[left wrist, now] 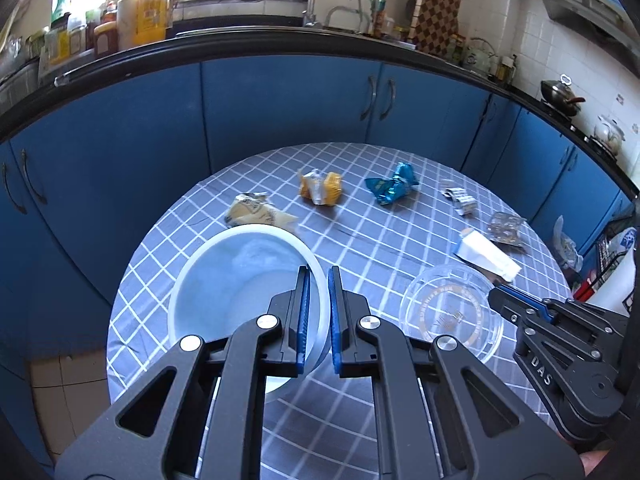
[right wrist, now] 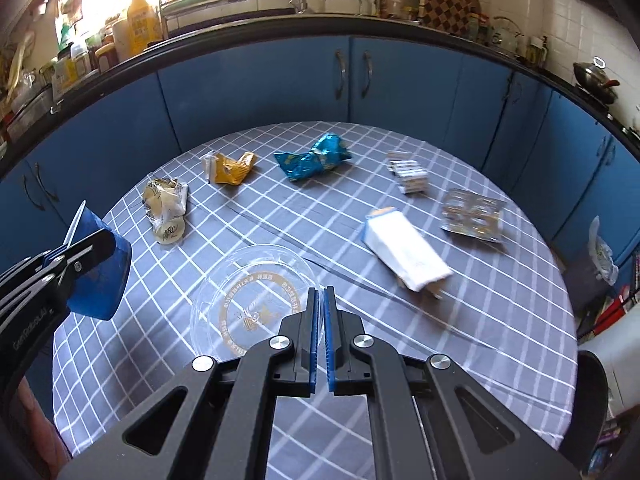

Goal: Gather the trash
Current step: 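Grasp the blue bowl rim with the left gripper while the right gripper grasps the clear lid, then carry the blue bowl and clear plastic lid over the trash bin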

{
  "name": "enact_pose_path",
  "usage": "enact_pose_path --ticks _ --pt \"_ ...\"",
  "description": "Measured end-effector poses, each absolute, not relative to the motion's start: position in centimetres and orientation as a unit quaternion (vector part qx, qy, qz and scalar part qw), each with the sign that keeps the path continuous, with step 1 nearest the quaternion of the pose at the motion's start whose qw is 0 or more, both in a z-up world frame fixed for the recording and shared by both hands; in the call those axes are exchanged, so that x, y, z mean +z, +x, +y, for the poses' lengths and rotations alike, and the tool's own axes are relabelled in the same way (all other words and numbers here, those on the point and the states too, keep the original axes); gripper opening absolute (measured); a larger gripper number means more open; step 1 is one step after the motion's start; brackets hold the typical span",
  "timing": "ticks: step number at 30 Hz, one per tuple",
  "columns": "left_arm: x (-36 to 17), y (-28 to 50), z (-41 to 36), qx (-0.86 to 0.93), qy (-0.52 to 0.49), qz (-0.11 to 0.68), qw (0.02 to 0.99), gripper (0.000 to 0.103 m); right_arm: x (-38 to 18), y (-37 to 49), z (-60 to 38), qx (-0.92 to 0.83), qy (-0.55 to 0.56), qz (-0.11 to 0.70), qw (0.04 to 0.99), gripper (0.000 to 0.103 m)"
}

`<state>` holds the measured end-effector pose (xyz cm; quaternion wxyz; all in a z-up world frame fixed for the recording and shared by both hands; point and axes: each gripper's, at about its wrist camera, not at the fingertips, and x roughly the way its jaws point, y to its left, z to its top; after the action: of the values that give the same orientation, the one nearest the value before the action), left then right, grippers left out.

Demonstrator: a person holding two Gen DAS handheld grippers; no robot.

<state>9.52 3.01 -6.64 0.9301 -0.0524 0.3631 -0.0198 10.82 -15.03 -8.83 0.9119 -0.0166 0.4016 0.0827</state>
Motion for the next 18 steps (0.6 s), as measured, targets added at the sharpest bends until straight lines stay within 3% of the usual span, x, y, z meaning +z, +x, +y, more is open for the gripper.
enact_pose_path --ticks 18 --pt "-4.5 7.1 -6.2 -0.068 -0.003 0.35 0.934 0.01 -6.1 5.0 -24.1 0.031 0.01 0.362 0.932 0.003"
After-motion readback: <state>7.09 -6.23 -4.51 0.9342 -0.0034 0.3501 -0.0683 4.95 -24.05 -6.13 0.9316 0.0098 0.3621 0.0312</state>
